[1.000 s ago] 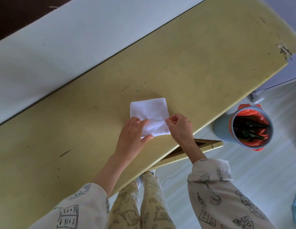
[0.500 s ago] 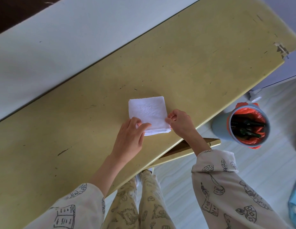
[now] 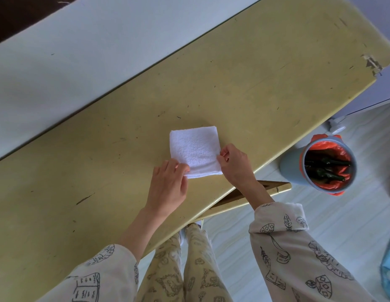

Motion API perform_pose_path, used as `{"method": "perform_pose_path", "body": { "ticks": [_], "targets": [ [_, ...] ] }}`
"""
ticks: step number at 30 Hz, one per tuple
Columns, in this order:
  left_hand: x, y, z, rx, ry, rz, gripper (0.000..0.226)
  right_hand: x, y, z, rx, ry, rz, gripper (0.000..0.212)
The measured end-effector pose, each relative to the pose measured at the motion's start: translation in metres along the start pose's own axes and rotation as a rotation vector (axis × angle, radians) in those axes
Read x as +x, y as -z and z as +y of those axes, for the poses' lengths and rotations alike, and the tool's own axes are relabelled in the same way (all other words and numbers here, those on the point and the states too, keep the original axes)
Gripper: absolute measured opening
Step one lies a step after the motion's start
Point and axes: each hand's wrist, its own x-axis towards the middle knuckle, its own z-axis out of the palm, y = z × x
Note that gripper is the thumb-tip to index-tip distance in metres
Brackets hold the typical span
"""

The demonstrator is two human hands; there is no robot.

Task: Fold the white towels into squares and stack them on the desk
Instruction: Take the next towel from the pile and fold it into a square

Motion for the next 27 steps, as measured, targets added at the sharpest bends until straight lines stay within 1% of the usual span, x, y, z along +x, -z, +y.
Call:
{"method": "perform_pose_path", "body": {
  "ticks": [1, 5, 7, 9, 12, 14, 15, 16, 17, 18, 19, 20, 21, 23, 25, 27],
  "targets": [
    [0.000, 0.002, -0.001, 0.013, -0.005, 0.005, 0.010, 0.000, -0.001, 0.001, 0.006, 0.004, 0.006, 0.008],
    [0.008, 0.009, 0.001, 0.072, -0.018, 0.063, 0.017, -0.002, -0.005, 0.003, 0.047, 0.007, 0.048, 0.007],
    [0.022, 0.008, 0.003, 0.118, -0.012, 0.071, 0.026, -0.004, -0.007, 0.004, 0.061, 0.018, 0.071, 0.005],
    [0.039, 0.003, 0.003, 0.145, -0.044, 0.033, 0.035, -0.004, -0.010, 0.005, 0.068, 0.032, 0.087, 0.005],
    [0.056, -0.011, 0.000, 0.182, -0.127, -0.092, 0.044, -0.003, -0.011, 0.006, 0.059, 0.048, 0.099, 0.009],
    [0.057, -0.021, -0.002, 0.201, -0.108, -0.149, 0.051, -0.002, -0.012, 0.007, 0.042, 0.052, 0.107, 0.009],
    [0.056, -0.025, -0.003, 0.215, -0.100, -0.155, 0.052, -0.002, -0.013, 0.007, 0.031, 0.065, 0.138, 0.008],
    [0.055, -0.028, -0.003, 0.227, -0.102, -0.152, 0.052, -0.002, -0.014, 0.006, -0.001, 0.111, 0.223, 0.006],
    [0.055, -0.030, -0.004, 0.236, -0.111, -0.143, 0.052, -0.002, -0.017, 0.006, -0.064, 0.187, 0.343, 0.007],
    [0.055, -0.031, -0.004, 0.243, -0.116, -0.134, 0.051, -0.001, -0.022, 0.007, -0.140, 0.273, 0.451, 0.011],
    [0.055, -0.031, -0.003, 0.246, -0.114, -0.126, 0.051, 0.001, -0.028, 0.008, -0.202, 0.354, 0.521, 0.016],
    [0.055, -0.031, -0.003, 0.249, -0.112, -0.124, 0.051, 0.004, -0.033, 0.008, -0.246, 0.415, 0.536, 0.022],
    [0.055, -0.031, -0.003, 0.251, -0.117, -0.126, 0.052, 0.008, -0.037, 0.008, -0.298, 0.455, 0.505, 0.027],
    [0.054, -0.032, -0.004, 0.249, -0.125, -0.135, 0.052, 0.014, -0.042, 0.007, -0.449, 0.479, 0.390, 0.039],
    [0.056, -0.031, -0.005, 0.242, -0.128, -0.130, 0.052, 0.020, -0.044, 0.009, -0.563, 0.461, 0.279, 0.048],
    [0.056, -0.029, -0.007, 0.207, -0.149, -0.135, 0.053, 0.023, -0.043, 0.014, -0.597, 0.417, 0.183, 0.054]
  ]
}}
